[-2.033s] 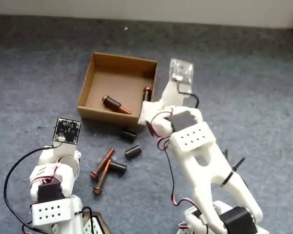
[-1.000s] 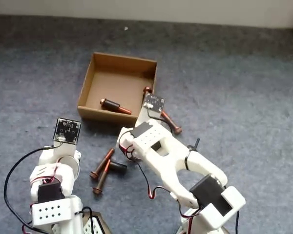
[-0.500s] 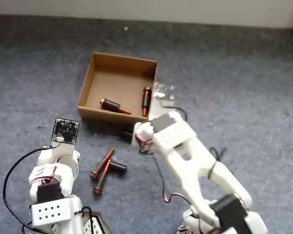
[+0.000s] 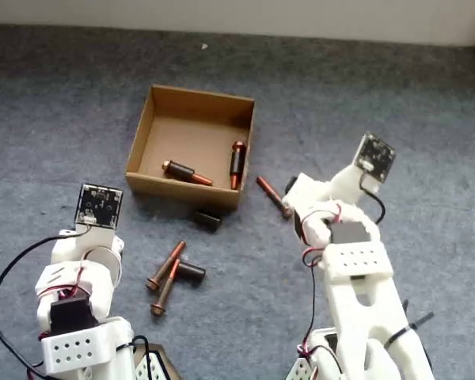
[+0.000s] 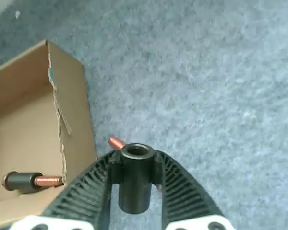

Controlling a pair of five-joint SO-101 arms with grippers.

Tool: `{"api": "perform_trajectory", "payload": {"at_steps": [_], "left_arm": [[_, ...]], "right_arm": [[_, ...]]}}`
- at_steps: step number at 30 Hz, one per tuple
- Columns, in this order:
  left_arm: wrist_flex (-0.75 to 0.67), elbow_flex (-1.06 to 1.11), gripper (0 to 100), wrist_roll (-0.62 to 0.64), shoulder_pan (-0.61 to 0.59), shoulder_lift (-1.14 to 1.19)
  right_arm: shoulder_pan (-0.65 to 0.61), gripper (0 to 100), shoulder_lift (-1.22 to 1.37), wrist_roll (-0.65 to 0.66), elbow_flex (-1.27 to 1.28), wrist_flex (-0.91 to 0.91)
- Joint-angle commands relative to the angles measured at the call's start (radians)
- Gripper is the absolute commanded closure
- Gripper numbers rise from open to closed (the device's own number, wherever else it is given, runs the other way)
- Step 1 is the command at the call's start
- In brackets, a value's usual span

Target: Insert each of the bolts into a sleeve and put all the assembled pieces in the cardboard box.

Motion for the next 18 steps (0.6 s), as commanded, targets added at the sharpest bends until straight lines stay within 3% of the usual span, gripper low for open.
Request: {"api": "perform_trajectory", "payload": {"at_steps": [1, 9, 14, 18], "left_arm": [[0.074, -0.163, 99, -0.009, -0.004, 0.002], [0.296, -0.312, 99, -0.092, 0.199, 0.002], [0.338, -0.344, 82, -0.048, 0.252, 0.004], [0.331, -0.421, 81, -0.038, 0.289, 0.047]], "right_arm": [[0.041, 99.4, -0.125, 0.014, 0.096, -0.193], [0.105, 99.4, -0.208, 0.014, 0.15, -0.234], [0.191, 99.4, -0.214, 0.008, 0.145, -0.234], [0.245, 99.4, -0.214, 0.006, 0.142, -0.234]]}}
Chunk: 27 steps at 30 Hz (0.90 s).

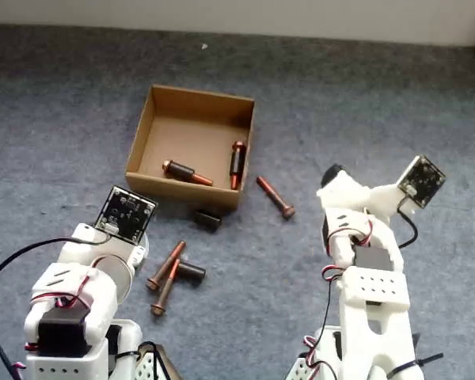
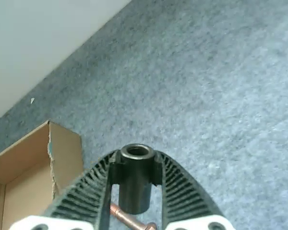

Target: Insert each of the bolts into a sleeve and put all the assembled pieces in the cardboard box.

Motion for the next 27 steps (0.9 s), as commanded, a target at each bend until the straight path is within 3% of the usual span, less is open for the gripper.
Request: {"api": "perform_trajectory", "payload": {"at_steps": [1, 7, 13, 22, 27], "left_arm": [[0.0, -0.13, 81, 0.002, 0.076, 0.087], [-0.002, -0.381, 81, -0.012, 0.271, 0.515], [-0.028, -0.7, 81, -0.218, 0.418, 0.978], [-0.147, -1.001, 81, -0.45, 0.533, 1.477], [-0.176, -1.125, 81, -0.512, 0.582, 1.666]], "right_arm": [[0.062, 99.4, -0.033, 0.006, -0.018, -0.024], [0.104, 99.4, -0.033, 0.006, -0.018, -0.024], [0.163, 99.4, -0.033, 0.006, -0.018, -0.024], [0.263, 99.4, -0.033, 0.005, -0.019, -0.025], [0.269, 99.4, -0.033, 0.005, -0.021, -0.027]]}}
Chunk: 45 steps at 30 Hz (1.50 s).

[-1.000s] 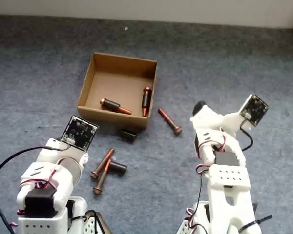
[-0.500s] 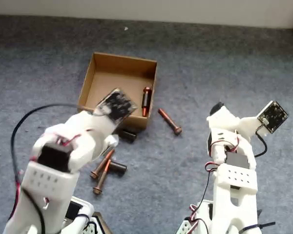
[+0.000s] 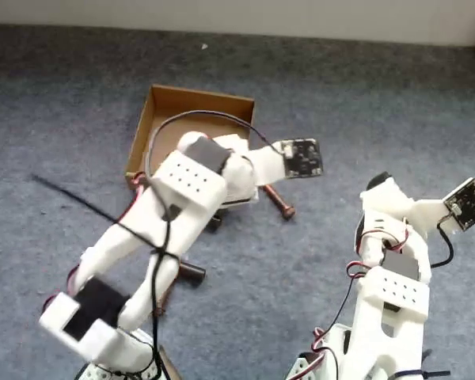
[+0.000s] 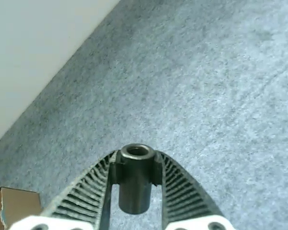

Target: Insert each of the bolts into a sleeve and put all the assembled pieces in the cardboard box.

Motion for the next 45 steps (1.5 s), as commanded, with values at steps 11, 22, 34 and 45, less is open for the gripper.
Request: {"api": "perform_trajectory", "payload": {"at_steps": [11, 22, 34, 45], "left_arm": [[-0.074, -0.344, 81, -0.167, 0.094, 0.433], [-0.074, -0.407, 81, -0.292, 0.11, 0.533], [-0.074, -0.501, 81, -0.302, 0.131, 0.659], [-0.072, -0.588, 82, -0.302, 0.17, 0.785]], "right_arm": [[0.03, 99.4, -0.035, 0.005, -0.021, -0.024], [0.042, 99.4, -0.035, 0.005, -0.012, -0.094], [0.051, 99.4, -0.035, 0.005, -0.016, -0.093], [0.05, 99.4, -0.035, 0.005, -0.016, -0.093]]}}
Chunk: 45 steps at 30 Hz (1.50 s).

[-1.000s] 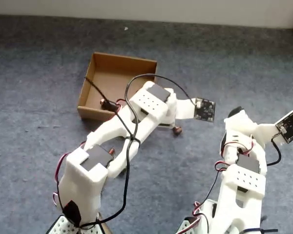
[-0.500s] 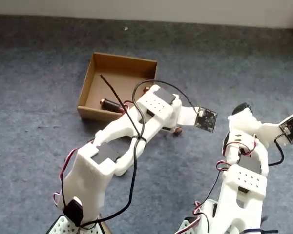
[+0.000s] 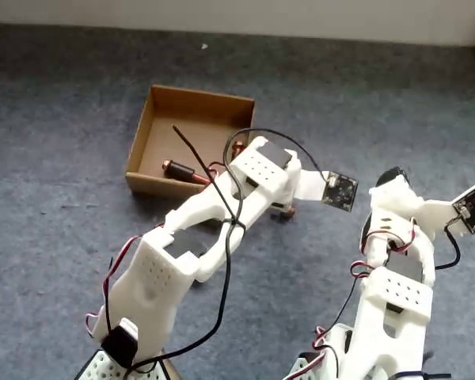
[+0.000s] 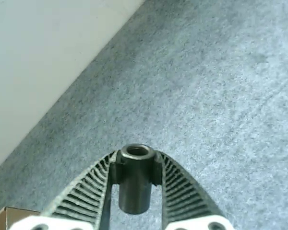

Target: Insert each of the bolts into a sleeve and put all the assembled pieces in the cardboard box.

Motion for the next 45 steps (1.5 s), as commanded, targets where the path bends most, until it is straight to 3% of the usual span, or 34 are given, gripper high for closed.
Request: {"api": "perform_trajectory", "payload": {"at_steps": [1, 9, 17, 32, 38, 45], "left_arm": [[-0.006, -0.031, 83, -0.005, 0.028, 0.03], [-0.006, -0.03, 99, -0.005, 0.041, 0.045], [0.003, -0.035, 99, 0.0, 0.031, 0.039], [-0.044, -0.039, 99, 0.45, -0.018, -0.12], [-0.109, -0.039, 99, 0.643, -0.047, -0.193], [-0.044, -0.038, 99, 0.773, -0.061, -0.404]], "right_arm": [[0.01, 99.4, -0.035, 0.005, -0.016, -0.022], [0.01, 99.4, -0.035, 0.005, -0.016, -0.022], [0.01, 99.4, -0.035, 0.005, -0.018, -0.022], [0.031, 99.4, -0.044, 0.005, -0.018, -0.022], [0.025, 99.4, -0.189, 0.011, -0.005, -0.019], [0.007, 99.4, -0.328, 0.014, 0.077, -0.019]]}}
